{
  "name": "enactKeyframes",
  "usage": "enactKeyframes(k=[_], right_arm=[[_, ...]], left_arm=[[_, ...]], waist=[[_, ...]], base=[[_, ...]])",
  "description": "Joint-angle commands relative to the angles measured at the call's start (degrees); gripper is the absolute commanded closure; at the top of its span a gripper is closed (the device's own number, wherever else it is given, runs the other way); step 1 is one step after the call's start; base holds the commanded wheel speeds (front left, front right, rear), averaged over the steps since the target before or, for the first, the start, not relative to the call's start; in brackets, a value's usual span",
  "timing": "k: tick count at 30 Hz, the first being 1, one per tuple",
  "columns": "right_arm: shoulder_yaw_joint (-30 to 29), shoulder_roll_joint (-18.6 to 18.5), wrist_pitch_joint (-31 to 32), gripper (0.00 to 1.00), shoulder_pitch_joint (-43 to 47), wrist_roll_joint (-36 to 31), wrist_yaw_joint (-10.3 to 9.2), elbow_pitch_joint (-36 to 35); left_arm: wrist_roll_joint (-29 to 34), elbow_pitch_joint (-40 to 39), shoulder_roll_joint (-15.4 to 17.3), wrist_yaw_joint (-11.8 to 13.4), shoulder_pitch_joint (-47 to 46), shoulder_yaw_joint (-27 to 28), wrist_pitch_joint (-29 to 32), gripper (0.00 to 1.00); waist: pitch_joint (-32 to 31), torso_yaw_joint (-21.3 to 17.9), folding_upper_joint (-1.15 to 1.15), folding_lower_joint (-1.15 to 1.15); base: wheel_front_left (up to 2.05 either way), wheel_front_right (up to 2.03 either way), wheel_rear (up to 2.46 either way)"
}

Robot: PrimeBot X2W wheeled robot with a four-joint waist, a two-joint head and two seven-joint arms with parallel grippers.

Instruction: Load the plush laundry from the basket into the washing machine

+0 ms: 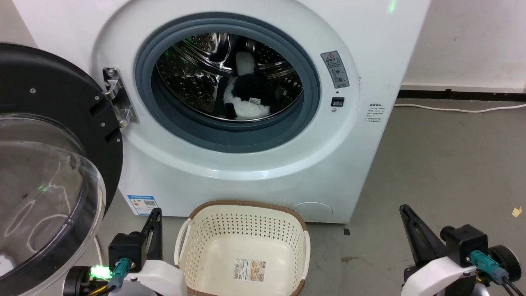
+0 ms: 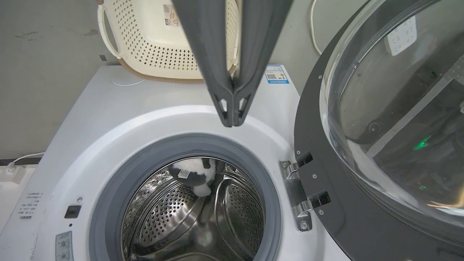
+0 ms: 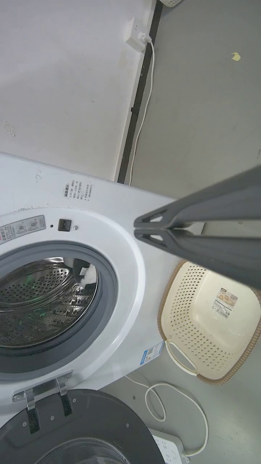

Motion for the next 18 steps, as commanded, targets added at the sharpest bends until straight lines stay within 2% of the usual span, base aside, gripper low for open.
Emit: enactKeyframes(k=[1, 18], right_arm=[[0.0, 0.0, 0.0, 1.0, -0.7, -0.4, -0.05, 0.1], [0.0, 0.0, 0.0, 1.0, -0.7, -0.4, -0.05, 0.1]], left_arm=[[0.1, -0.3, 0.0, -0.3, -0.9, 0.0, 0.0, 1.0], [0.1, -0.3, 0.0, -0.3, -0.9, 0.0, 0.0, 1.0]], waist=[[0.0, 0.0, 0.0, 0.0], [0.0, 0.0, 0.0, 0.0]], base=[[0.0, 0.0, 0.0], [0.0, 0.0, 0.0]])
